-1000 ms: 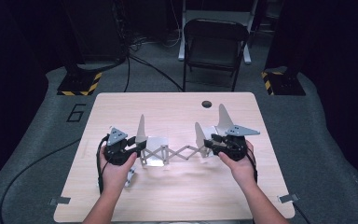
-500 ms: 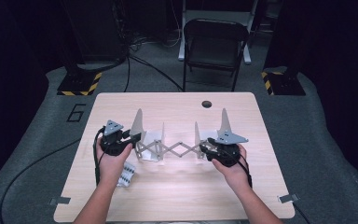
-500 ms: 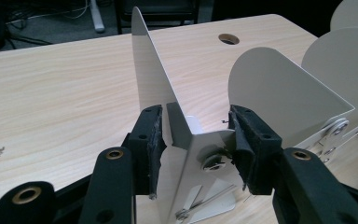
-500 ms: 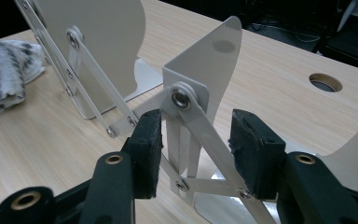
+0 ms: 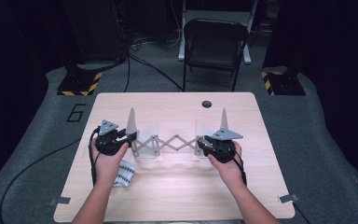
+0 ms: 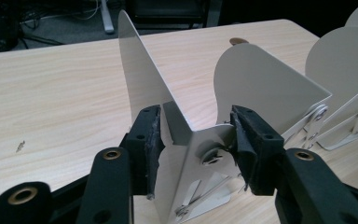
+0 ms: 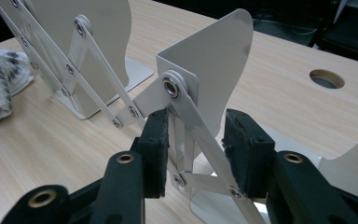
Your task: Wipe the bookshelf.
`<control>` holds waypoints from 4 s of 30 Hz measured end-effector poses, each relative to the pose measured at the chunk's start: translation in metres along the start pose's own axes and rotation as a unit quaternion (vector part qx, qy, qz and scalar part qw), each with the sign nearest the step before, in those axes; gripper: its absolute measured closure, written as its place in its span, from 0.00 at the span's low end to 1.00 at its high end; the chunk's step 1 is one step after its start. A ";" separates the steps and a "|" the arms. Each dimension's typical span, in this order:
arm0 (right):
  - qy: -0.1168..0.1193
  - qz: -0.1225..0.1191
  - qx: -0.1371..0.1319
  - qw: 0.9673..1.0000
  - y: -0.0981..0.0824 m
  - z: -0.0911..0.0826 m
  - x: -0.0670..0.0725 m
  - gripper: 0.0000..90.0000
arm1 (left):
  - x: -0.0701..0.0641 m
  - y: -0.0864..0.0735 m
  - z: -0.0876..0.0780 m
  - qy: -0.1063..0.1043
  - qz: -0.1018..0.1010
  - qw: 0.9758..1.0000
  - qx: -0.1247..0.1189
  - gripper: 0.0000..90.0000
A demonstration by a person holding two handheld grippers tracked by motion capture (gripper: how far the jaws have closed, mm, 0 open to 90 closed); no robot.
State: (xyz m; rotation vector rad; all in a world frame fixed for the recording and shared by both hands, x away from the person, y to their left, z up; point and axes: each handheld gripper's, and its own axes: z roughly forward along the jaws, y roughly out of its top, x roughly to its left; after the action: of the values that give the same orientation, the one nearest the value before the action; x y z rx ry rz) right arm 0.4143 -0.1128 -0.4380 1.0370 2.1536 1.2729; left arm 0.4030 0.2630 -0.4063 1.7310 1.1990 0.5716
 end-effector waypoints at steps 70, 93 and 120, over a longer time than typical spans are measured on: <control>0.035 0.085 -0.066 0.994 -0.016 -0.034 -0.006 0.46 | 0.048 -0.118 0.005 0.033 0.024 0.990 0.133 0.52; 0.036 0.086 -0.071 0.993 -0.019 -0.034 -0.009 0.47 | 0.006 -0.068 -0.023 -0.011 0.020 0.997 0.068 0.76; 0.039 0.083 -0.067 0.993 -0.020 -0.030 -0.007 0.47 | -0.033 -0.031 -0.019 0.015 0.042 0.999 -0.024 0.77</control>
State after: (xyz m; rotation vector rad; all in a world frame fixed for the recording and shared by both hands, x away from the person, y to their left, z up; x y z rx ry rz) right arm 0.3912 -0.1410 -0.4408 1.1473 2.0387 1.5361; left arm 0.3596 0.2443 -0.4209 1.7433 1.1283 0.6726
